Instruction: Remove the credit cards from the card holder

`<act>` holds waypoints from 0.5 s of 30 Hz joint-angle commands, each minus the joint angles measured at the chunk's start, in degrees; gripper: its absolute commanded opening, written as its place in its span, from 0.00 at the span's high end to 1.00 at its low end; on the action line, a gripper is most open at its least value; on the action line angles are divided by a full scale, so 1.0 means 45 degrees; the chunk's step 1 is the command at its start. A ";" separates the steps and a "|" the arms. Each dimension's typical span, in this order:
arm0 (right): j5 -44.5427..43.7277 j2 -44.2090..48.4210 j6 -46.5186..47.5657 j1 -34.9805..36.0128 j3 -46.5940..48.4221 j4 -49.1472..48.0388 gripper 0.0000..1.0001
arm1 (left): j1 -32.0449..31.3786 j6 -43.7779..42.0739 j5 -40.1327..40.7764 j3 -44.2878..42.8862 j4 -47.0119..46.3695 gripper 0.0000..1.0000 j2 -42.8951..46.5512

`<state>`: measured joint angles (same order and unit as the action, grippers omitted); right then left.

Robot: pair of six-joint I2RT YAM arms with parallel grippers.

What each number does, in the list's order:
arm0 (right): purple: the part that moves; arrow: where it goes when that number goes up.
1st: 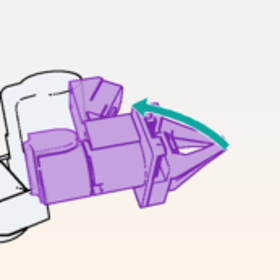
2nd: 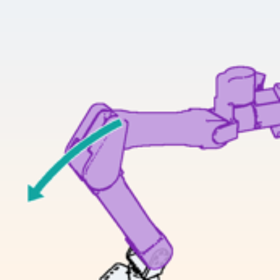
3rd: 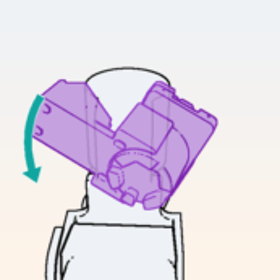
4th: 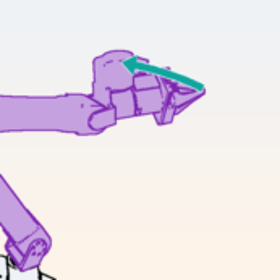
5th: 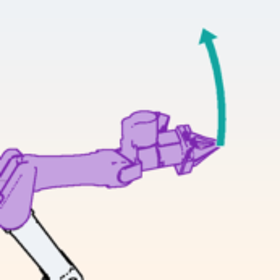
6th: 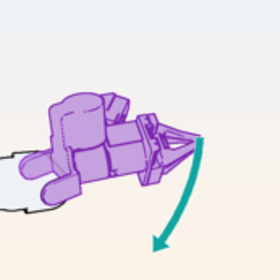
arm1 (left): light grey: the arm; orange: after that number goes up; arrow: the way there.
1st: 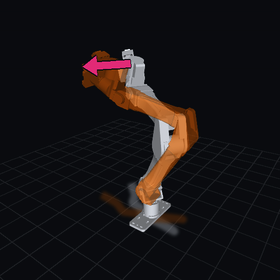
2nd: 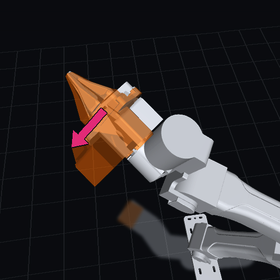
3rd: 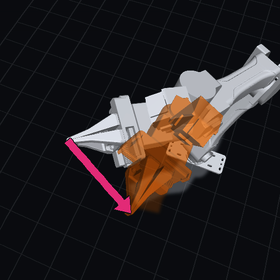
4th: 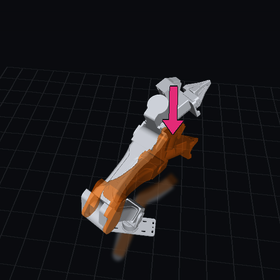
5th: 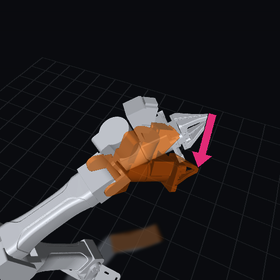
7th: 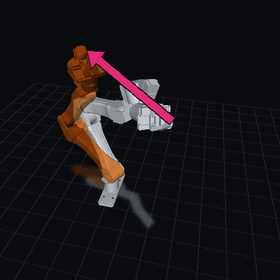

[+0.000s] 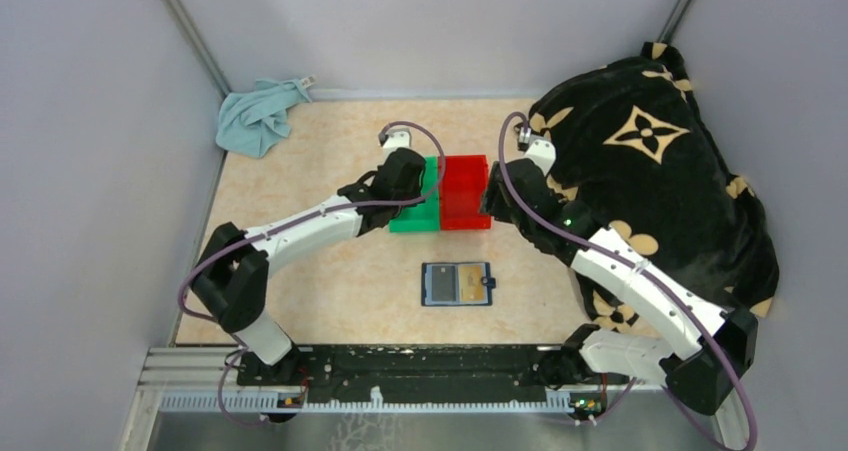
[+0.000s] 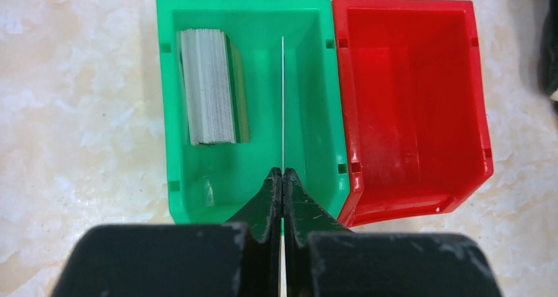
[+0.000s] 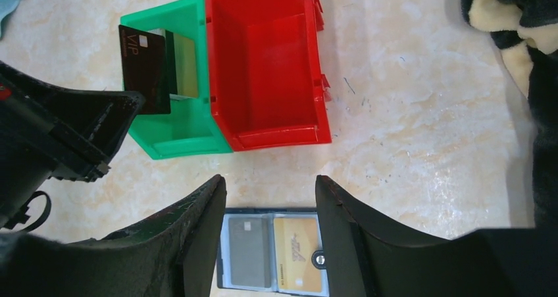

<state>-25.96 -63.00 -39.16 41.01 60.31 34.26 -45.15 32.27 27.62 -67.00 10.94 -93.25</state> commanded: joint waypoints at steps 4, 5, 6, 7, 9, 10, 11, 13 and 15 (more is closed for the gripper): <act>0.0382 0.0164 0.0477 -0.0639 0.0129 -0.0328 0.47 | 0.0539 -0.0294 -0.1194 -0.0968 -0.0547 1.00 -0.1209; 0.0478 0.0132 0.0537 -0.0733 0.0149 -0.0328 0.48 | 0.0599 -0.0257 -0.1364 -0.1058 -0.0513 1.00 -0.1463; 0.0566 0.0102 0.0579 -0.0821 0.0166 -0.0348 0.48 | 0.0633 -0.0216 -0.1424 -0.1157 -0.0429 1.00 -0.1628; 0.0606 0.0066 0.0613 -0.0888 0.0170 -0.0372 0.48 | 0.0654 -0.0162 -0.1415 -0.1233 -0.0372 1.00 -0.1751; 0.0717 0.0046 0.0584 -0.1026 0.0119 -0.0423 0.49 | 0.0709 -0.0190 -0.1440 -0.1295 -0.0417 1.00 -0.1913; 0.0774 0.0067 0.0543 -0.1087 0.0077 -0.0467 0.50 | 0.0730 -0.0230 -0.1424 -0.1316 -0.0451 1.00 -0.1975; 0.0822 0.0084 0.0519 -0.1114 -0.0007 -0.0543 0.51 | 0.0749 -0.0295 -0.1397 -0.1348 -0.0448 1.00 -0.2014; 0.0971 0.0071 0.0434 -0.1178 -0.0141 -0.0662 0.51 | 0.0817 -0.0395 -0.1358 -0.1412 -0.0396 1.00 -0.2138; 0.1113 0.0027 0.0373 -0.1204 -0.0194 -0.0680 0.51 | 0.0897 -0.0425 -0.1350 -0.1427 -0.0409 1.00 -0.2235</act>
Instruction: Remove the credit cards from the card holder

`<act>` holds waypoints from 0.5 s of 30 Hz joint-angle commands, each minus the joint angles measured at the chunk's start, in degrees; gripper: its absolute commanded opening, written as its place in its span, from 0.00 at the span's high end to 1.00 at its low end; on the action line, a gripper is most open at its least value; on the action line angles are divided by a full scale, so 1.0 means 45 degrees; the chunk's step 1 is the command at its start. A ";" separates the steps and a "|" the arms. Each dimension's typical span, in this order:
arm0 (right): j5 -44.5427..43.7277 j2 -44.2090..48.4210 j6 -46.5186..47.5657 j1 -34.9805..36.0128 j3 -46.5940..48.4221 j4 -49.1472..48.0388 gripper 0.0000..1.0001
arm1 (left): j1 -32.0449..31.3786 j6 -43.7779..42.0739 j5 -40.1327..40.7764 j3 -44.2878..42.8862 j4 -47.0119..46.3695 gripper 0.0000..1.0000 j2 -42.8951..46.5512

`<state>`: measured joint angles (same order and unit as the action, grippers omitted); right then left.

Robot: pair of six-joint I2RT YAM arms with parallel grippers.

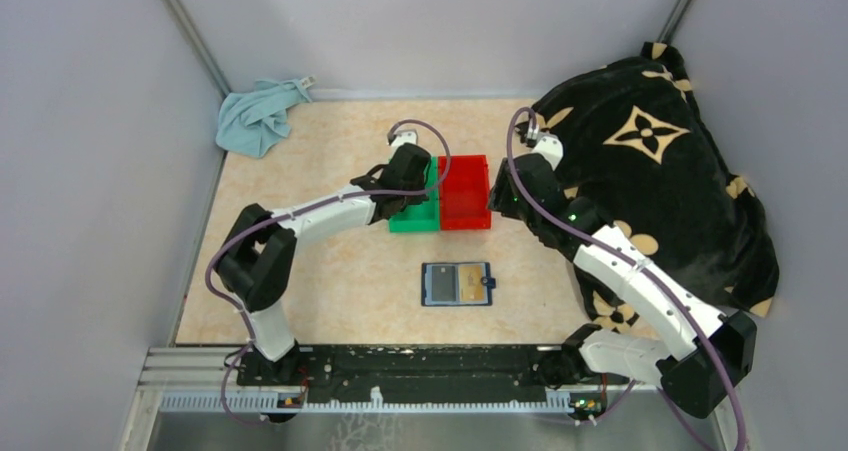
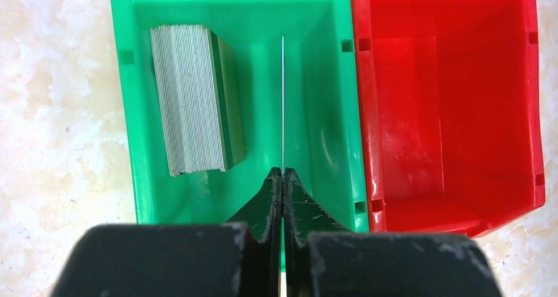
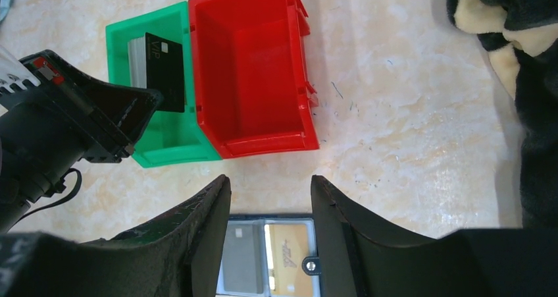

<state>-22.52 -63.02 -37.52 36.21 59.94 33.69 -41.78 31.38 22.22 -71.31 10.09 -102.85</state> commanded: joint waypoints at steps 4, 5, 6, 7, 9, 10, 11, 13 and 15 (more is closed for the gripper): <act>0.0458 0.0041 -0.0022 -0.0155 -0.0228 -0.0550 0.52 | 0.0207 -0.0382 0.0108 -0.0247 -0.0563 1.00 -0.0234; 0.0455 0.0065 0.0002 -0.0155 -0.0261 -0.0504 0.52 | 0.0230 -0.0362 0.0210 -0.0233 -0.0564 1.00 -0.0295; 0.0430 0.0088 0.0010 -0.0155 -0.0287 -0.0469 0.52 | 0.0240 -0.0333 0.0330 -0.0231 -0.0557 1.00 -0.0349; 0.0410 0.0120 0.0062 -0.0170 -0.0317 -0.0441 0.52 | 0.0256 -0.0327 0.0406 -0.0177 -0.0600 1.00 -0.0370; 0.0397 0.0168 0.0104 -0.0187 -0.0368 -0.0403 0.52 | 0.0290 -0.0283 0.0508 -0.0068 -0.0758 1.00 -0.0439; 0.0396 0.0188 0.0096 -0.0225 -0.0386 -0.0383 0.52 | 0.0313 -0.0233 0.0511 -0.0040 -0.0799 1.00 -0.0503; 0.0369 0.0196 0.0085 -0.0249 -0.0395 -0.0383 0.52 | 0.0319 -0.0175 0.0595 -0.0014 -0.0811 1.00 -0.0560; 0.0373 0.0239 0.0091 -0.0299 -0.0410 -0.0400 0.52 | 0.0338 -0.0026 0.0798 0.0035 -0.0833 1.00 -0.0637; 0.0399 0.0218 0.0113 -0.0330 -0.0409 -0.0407 0.53 | 0.0339 0.0059 0.1040 0.0194 -0.1020 1.00 -0.0630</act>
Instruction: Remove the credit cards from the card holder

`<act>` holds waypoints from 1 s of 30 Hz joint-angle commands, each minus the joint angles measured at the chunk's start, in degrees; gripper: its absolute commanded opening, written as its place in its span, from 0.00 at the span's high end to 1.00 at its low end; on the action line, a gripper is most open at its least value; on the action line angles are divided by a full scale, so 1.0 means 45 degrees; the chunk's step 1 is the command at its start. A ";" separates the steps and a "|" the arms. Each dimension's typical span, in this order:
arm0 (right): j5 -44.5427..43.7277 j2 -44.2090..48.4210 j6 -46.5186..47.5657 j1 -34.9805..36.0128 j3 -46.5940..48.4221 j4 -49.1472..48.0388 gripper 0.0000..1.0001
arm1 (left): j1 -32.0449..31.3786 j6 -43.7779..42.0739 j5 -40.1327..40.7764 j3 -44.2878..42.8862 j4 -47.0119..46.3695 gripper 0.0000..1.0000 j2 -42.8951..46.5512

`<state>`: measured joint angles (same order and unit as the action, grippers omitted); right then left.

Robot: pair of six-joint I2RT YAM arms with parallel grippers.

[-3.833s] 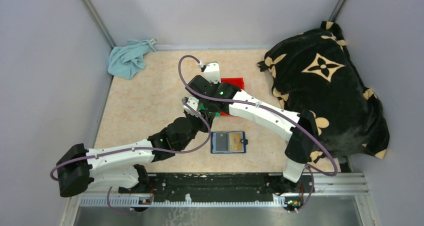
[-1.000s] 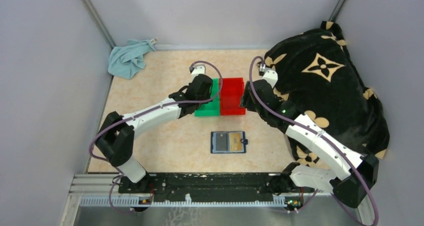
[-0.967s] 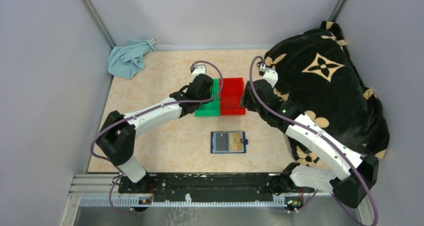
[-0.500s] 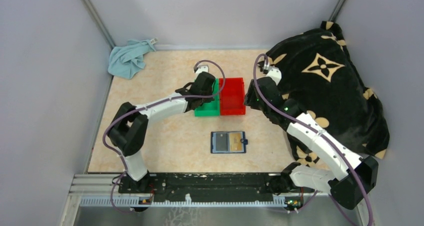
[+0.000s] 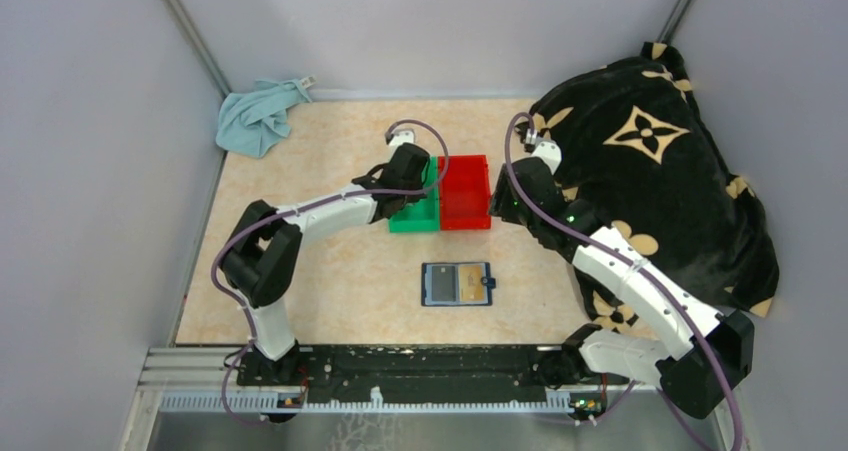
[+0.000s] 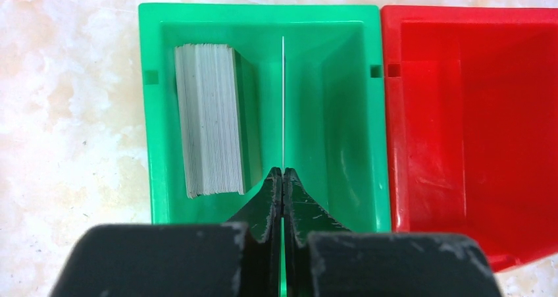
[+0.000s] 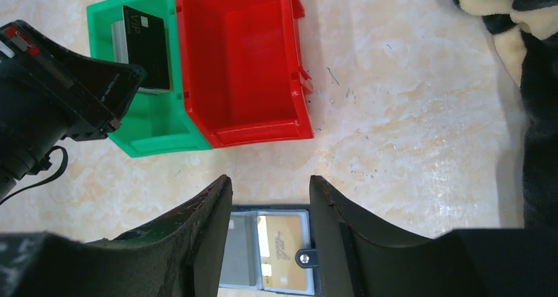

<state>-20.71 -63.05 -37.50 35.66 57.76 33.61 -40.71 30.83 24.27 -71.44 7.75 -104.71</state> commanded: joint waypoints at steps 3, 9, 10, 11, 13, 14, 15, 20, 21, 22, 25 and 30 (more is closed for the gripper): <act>0.0032 0.0183 0.0132 -0.0234 0.0095 -0.0360 0.53 | 0.0109 0.0235 0.0921 0.0432 -0.0758 1.00 -0.0207; 0.0167 0.0179 0.0119 -0.0249 -0.0010 -0.0248 0.53 | 0.0121 0.0410 0.1127 0.0856 -0.1209 1.00 -0.0226; 0.0183 0.0174 0.0099 -0.0249 -0.0035 -0.0244 0.53 | 0.0121 0.0414 0.1161 0.0897 -0.1240 1.00 -0.0245; 0.0226 0.0186 0.0077 -0.0249 -0.0066 -0.0242 0.53 | 0.0121 0.0415 0.1185 0.0912 -0.1237 1.00 -0.0279; 0.0283 0.0177 0.0020 -0.0256 -0.0133 -0.0287 0.53 | 0.0159 0.0402 0.1225 0.0932 -0.1219 1.00 -0.0379; 0.0307 0.0164 0.0023 -0.0267 -0.0170 -0.0308 0.53 | 0.0169 0.0396 0.1227 0.0934 -0.1239 1.00 -0.0438; 0.0323 0.0165 0.0028 -0.0265 -0.0178 -0.0318 0.53 | 0.0178 0.0388 0.1205 0.0934 -0.1250 1.00 -0.0489; 0.0359 0.0053 0.0068 -0.0268 -0.0123 -0.0319 0.53 | 0.0257 0.0338 0.1096 0.0901 -0.1282 1.00 -0.0694; 0.0373 0.0039 0.0080 -0.0268 -0.0125 -0.0322 0.53 | 0.0257 0.0342 0.1072 0.0869 -0.1288 1.00 -0.0755; 0.0360 0.0028 0.0089 -0.0268 -0.0148 -0.0337 0.53 | 0.0272 0.0332 0.1039 0.0858 -0.1277 1.00 -0.0770; 0.0378 -0.0009 0.0108 -0.0268 -0.0193 -0.0339 0.53 | 0.0291 0.0355 0.1003 0.0828 -0.1250 0.96 -0.0839; 0.0424 -0.0044 0.0124 -0.0287 -0.0255 -0.0377 0.53 | 0.0296 0.0414 0.0874 0.0816 -0.1161 0.88 -0.0833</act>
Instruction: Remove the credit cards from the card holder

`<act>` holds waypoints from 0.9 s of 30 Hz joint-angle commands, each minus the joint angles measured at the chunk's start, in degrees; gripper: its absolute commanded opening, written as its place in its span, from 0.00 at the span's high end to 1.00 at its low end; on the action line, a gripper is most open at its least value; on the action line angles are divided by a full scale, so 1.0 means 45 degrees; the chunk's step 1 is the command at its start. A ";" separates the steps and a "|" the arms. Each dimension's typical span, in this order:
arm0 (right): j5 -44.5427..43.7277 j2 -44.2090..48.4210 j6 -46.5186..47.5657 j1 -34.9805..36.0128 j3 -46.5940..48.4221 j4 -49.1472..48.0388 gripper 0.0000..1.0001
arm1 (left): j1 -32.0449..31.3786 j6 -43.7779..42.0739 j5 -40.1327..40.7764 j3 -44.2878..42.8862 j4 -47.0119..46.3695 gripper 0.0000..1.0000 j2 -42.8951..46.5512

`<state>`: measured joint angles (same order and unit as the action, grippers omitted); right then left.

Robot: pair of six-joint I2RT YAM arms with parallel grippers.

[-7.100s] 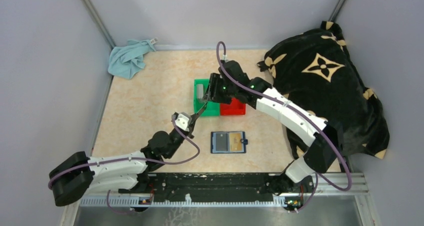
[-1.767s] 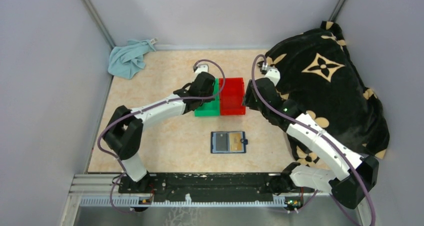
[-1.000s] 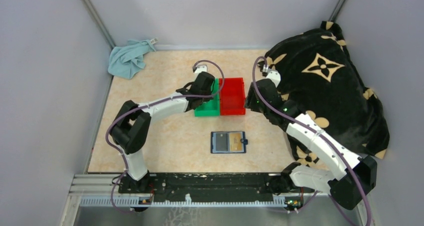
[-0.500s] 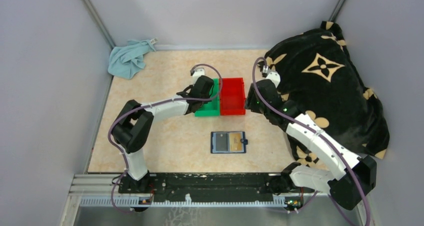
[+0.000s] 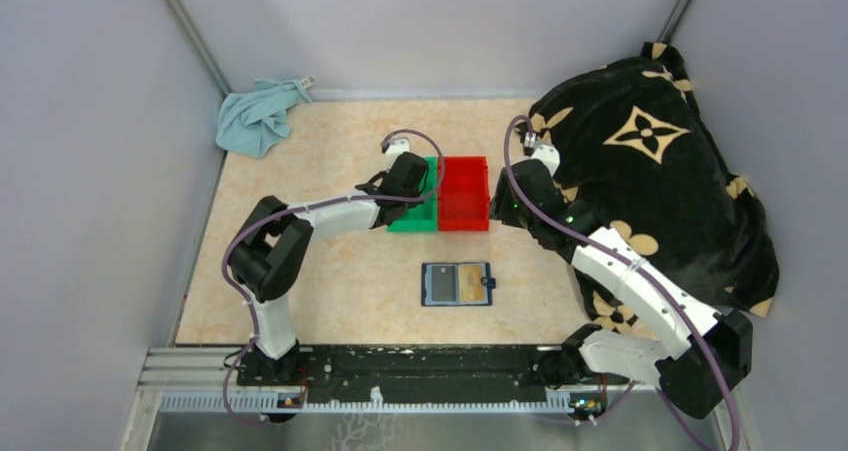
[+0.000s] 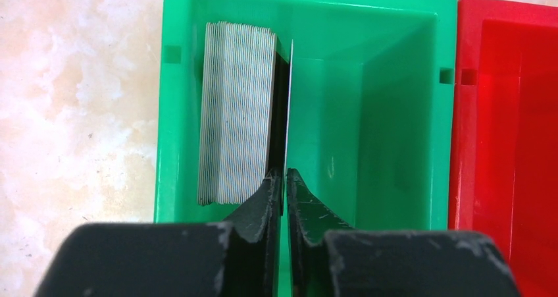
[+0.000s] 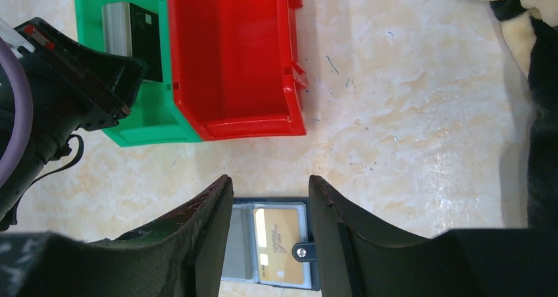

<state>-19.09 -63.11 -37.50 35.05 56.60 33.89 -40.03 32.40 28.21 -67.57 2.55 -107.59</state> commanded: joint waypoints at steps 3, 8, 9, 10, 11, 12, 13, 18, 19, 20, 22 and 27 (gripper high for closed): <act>0.0096 -0.0025 0.0122 -0.0152 -0.0024 -0.0451 0.53 | 0.0146 0.0070 -0.0041 -0.0054 -0.0003 0.85 -0.0152; 0.0111 -0.0018 0.0131 -0.0152 -0.0094 -0.0480 0.53 | 0.0146 0.0009 -0.0067 -0.0169 0.0084 0.83 -0.0047; 0.0125 -0.0016 0.0127 -0.0147 -0.0111 -0.0490 0.53 | 0.0146 0.0009 -0.0058 -0.0193 0.0092 0.83 0.0019; 0.0129 -0.0018 0.0112 -0.0151 -0.0121 -0.0498 0.53 | 0.0146 -0.0010 -0.0074 -0.0198 0.0090 0.83 0.0046; 0.0135 -0.0003 0.0125 -0.0152 -0.0132 -0.0517 0.53 | 0.0136 -0.0037 -0.0076 -0.0211 0.0109 0.83 0.0101; 0.0148 -0.0004 0.0129 -0.0152 -0.0148 -0.0529 0.53 | 0.0132 -0.0045 -0.0101 -0.0227 0.0126 0.82 0.0164; 0.0154 -0.0011 0.0119 -0.0152 -0.0152 -0.0552 0.53 | 0.0127 -0.0049 -0.0097 -0.0244 0.0165 0.82 0.0233; 0.0269 -0.0108 0.0119 -0.0142 -0.0192 -0.0638 0.54 | 0.0107 -0.0085 0.0074 -0.0138 0.0210 0.82 0.0653; 0.0277 -0.0122 0.0128 -0.0150 -0.0192 -0.0627 0.54 | 0.0107 -0.0083 0.0120 -0.0096 0.0183 0.82 0.0733; 0.0283 -0.0117 0.0129 -0.0151 -0.0192 -0.0618 0.54 | 0.0107 -0.0095 0.0177 -0.0069 0.0163 0.81 0.0807; 0.0273 -0.0101 0.0129 -0.0152 -0.0193 -0.0598 0.54 | 0.0107 -0.0110 0.0213 -0.0008 0.0158 0.80 0.0951; 0.0254 -0.0142 0.0148 -0.0152 -0.0187 -0.0617 0.54 | 0.0073 -0.0014 0.0318 -0.0038 0.0341 0.80 0.1130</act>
<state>-17.93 -63.53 -37.47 34.96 55.83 33.41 -39.97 32.36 28.38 -67.57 3.05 -104.79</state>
